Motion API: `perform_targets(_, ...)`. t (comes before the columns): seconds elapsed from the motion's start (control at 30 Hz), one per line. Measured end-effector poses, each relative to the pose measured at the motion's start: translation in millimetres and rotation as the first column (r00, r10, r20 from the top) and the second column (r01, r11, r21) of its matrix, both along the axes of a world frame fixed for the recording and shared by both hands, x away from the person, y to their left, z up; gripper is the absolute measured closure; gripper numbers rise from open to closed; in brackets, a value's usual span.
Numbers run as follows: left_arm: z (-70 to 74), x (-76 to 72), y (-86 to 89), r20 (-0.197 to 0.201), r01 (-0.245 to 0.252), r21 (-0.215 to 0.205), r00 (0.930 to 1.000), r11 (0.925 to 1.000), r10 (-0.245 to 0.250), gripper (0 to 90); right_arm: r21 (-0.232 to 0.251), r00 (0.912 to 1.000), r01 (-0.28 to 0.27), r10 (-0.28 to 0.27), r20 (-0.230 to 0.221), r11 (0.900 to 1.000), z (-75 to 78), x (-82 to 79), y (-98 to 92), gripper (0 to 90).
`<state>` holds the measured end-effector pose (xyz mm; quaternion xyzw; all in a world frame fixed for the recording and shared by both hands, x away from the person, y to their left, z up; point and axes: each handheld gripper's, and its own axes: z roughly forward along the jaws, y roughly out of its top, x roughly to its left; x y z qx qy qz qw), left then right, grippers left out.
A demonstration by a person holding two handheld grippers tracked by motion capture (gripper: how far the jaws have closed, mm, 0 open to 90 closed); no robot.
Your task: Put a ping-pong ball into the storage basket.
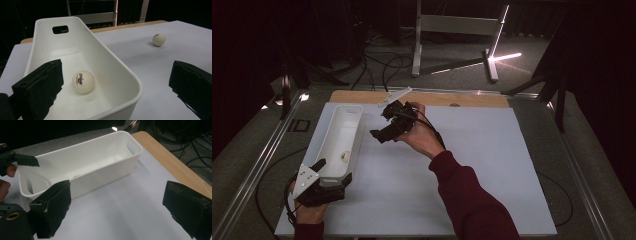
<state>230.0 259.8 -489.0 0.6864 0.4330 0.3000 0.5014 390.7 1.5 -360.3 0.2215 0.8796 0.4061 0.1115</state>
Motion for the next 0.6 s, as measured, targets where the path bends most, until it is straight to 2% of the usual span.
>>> perform_targets(0.6,0.1,-0.4,0.1,0.001,0.000,-0.001,1.0000,1.0000,0.000,0.0,-0.034,0.9997,0.023,-0.023,-0.008,0.999,-8.4,5.2,-13.1,7.8)
